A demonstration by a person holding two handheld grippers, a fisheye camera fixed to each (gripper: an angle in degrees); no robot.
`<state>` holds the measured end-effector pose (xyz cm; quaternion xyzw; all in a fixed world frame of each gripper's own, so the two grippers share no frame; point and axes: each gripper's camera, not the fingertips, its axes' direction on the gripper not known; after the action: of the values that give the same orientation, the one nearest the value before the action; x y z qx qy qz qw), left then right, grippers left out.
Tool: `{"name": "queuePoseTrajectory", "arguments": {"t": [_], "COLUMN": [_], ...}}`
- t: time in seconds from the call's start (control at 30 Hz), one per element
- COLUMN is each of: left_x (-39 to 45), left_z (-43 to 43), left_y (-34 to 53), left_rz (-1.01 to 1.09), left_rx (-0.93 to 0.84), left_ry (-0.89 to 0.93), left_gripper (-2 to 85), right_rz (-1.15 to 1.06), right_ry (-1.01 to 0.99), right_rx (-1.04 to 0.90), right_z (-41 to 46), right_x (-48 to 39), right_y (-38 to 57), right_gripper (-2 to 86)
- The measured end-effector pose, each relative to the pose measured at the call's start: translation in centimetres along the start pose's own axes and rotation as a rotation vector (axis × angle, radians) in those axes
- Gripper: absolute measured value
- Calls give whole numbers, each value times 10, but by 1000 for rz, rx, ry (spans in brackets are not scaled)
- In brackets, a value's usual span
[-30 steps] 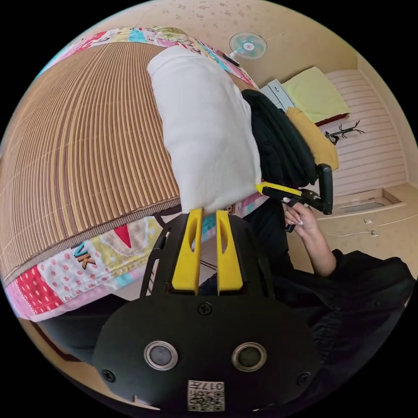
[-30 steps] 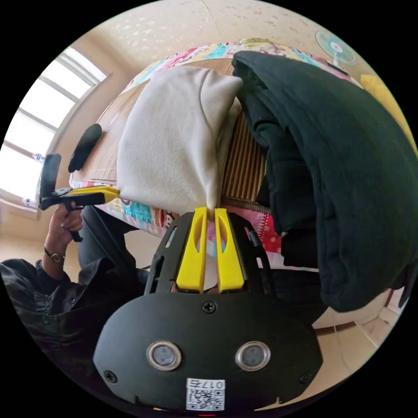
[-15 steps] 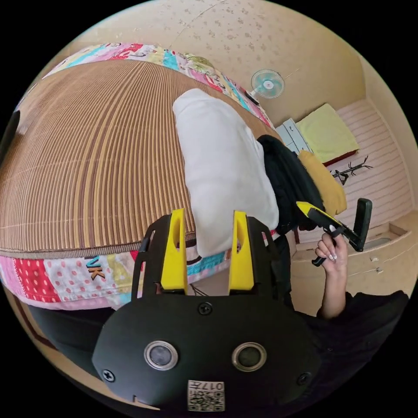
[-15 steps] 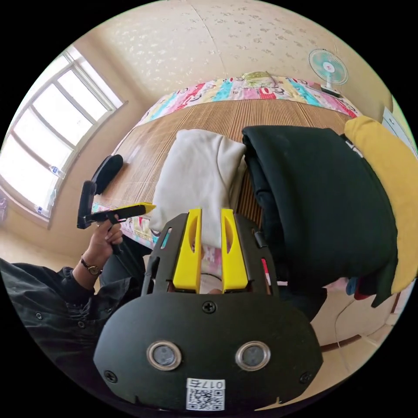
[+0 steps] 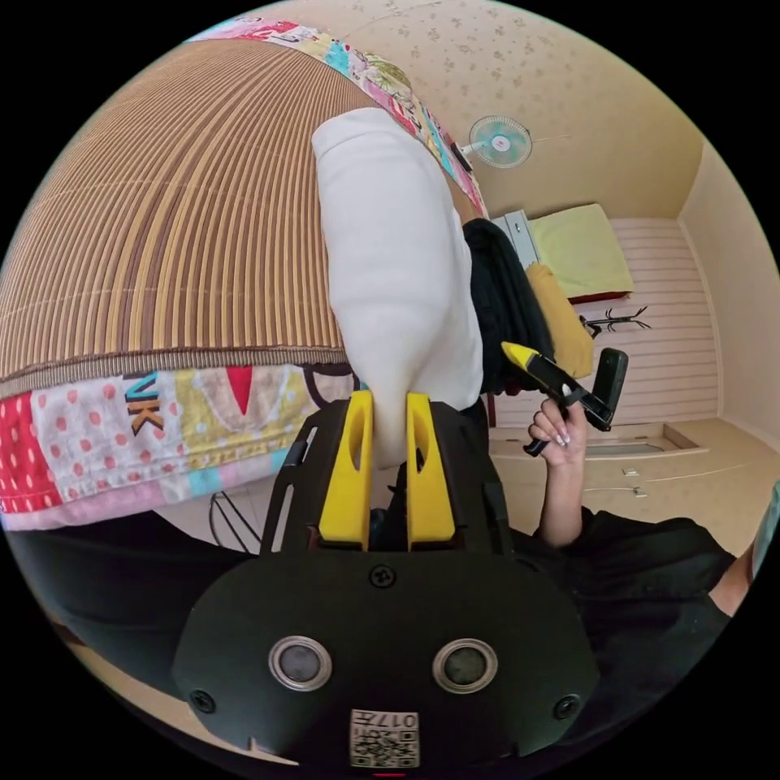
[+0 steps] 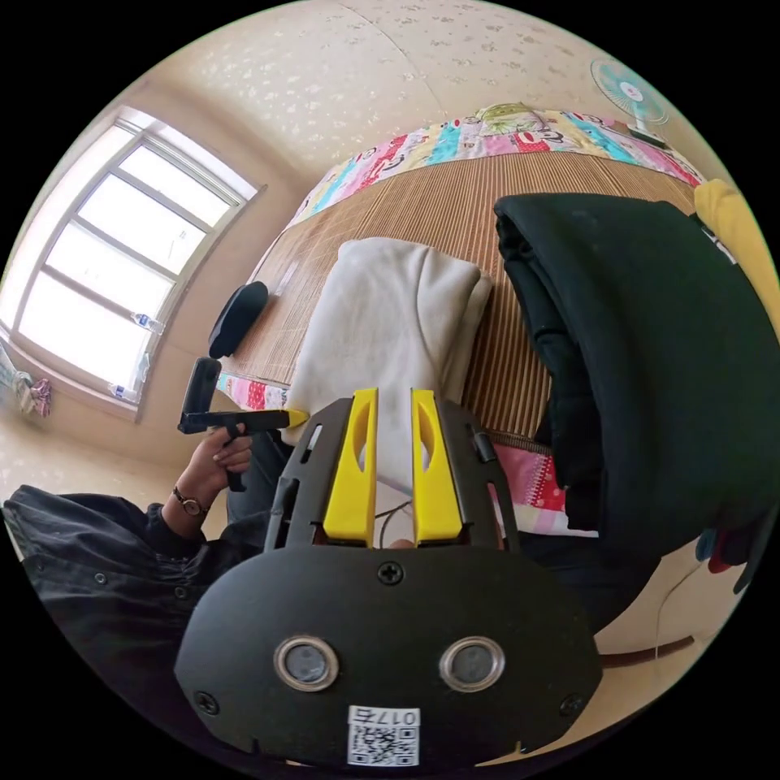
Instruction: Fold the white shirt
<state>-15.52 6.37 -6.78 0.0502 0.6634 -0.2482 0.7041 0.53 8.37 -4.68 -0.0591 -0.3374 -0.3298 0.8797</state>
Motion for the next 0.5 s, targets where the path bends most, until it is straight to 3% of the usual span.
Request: {"name": "queuePoseTrajectory", "arguments": {"t": [0.1,0.27,0.37,0.5], "left_x": [2,24,31,35], "left_z": [-16,-64,-63,-55], "left_y": [4,-12,-39,-47], "left_rz": [-5,12,-18,-13], "left_rx": [24,313,318,358], "left_ry": [-38,-72,-98,-154], "left_gripper": [87,139,166,170], "right_rz": [50,-19,-4,108], "right_ry": [-63,33,70,-26], "right_rx": [-8,82,51,-17], "right_z": [5,19,38,48], "right_x": [23,37,54,93], "right_y": [-5,-23,-42,-54], "right_gripper": [111,145,157,173]}}
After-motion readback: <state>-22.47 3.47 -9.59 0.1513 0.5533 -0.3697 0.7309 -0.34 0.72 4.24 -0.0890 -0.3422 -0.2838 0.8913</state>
